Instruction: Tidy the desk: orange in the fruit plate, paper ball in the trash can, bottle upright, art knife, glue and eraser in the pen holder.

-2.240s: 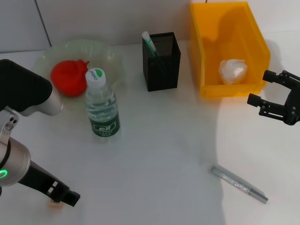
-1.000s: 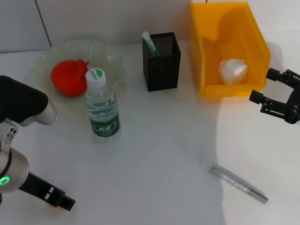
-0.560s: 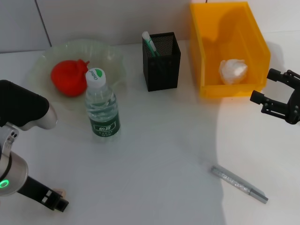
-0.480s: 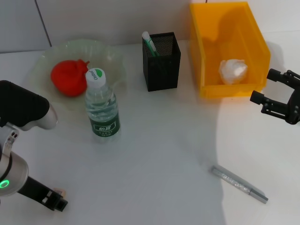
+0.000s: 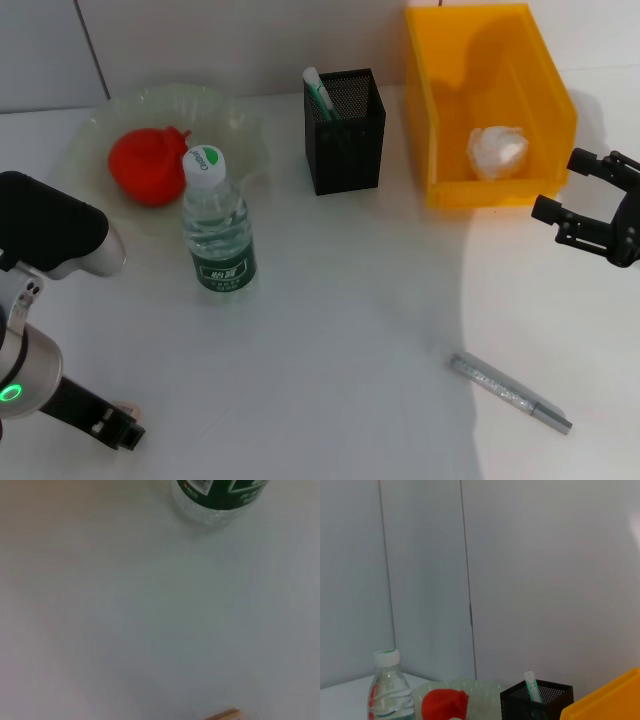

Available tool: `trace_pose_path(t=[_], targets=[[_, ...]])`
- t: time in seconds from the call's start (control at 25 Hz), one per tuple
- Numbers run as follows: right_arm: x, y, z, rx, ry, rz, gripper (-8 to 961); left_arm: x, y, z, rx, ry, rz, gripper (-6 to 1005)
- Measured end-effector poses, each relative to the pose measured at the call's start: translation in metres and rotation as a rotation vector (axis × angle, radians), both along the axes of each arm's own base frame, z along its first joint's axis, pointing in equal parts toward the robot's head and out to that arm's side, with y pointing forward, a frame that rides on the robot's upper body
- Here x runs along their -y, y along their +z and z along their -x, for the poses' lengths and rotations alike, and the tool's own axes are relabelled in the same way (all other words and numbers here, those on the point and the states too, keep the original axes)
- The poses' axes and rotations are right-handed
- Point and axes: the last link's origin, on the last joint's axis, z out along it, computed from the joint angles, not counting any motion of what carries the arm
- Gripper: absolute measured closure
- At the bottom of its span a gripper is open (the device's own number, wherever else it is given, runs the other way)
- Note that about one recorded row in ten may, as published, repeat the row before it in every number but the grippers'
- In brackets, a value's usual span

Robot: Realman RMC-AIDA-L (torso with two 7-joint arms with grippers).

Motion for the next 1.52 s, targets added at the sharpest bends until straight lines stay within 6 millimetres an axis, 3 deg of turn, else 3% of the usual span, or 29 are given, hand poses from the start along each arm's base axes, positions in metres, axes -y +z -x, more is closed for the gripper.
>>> trace_pose_path(t=[0.12,0.36,0.76,0.8,0.84,0.92,1.12,1.28,1.32,1.52], targets=[[0.001,-0.001,0.0,-0.002,0.0,0.001,130,0.0,-0.001,0.0,0.003,0.004,0.006,506],[0.003,-0.002,-0.001,-0.006,-0.003,0.003,130,0.001,-0.002,-0.001,0.001,-0.004,0.013,701],[0.007,0.001,-0.004,-0.025,-0.022,-0.025,131,0.001,-0.002,-0.007,0.014,-0.02,0.017,720],[0.006,0.005,-0.007,-0.031,-0.038,-0.048,131,0.001,-0.003,-0.012,0.031,-0.029,0.021,720],[0.006,0.009,-0.01,-0.038,-0.057,-0.072,131,0.002,-0.006,-0.033,0.117,-0.088,0.033,720],[0.008,0.02,-0.022,-0.07,-0.13,-0.14,131,0.002,-0.008,-0.053,0.195,-0.164,0.036,719],[0.016,0.026,-0.039,-0.088,-0.204,-0.171,131,-0.008,-0.017,-0.108,0.352,-0.418,0.016,721],[0.03,0.024,-0.049,-0.096,-0.253,-0.177,132,-0.015,-0.018,-0.126,0.387,-0.522,-0.003,724],[0.033,0.024,-0.051,-0.1,-0.26,-0.182,132,-0.024,-0.017,-0.141,0.423,-0.614,-0.045,725],[0.043,0.023,-0.052,-0.12,-0.268,-0.19,132,-0.051,-0.012,-0.159,0.483,-0.775,-0.201,725]])
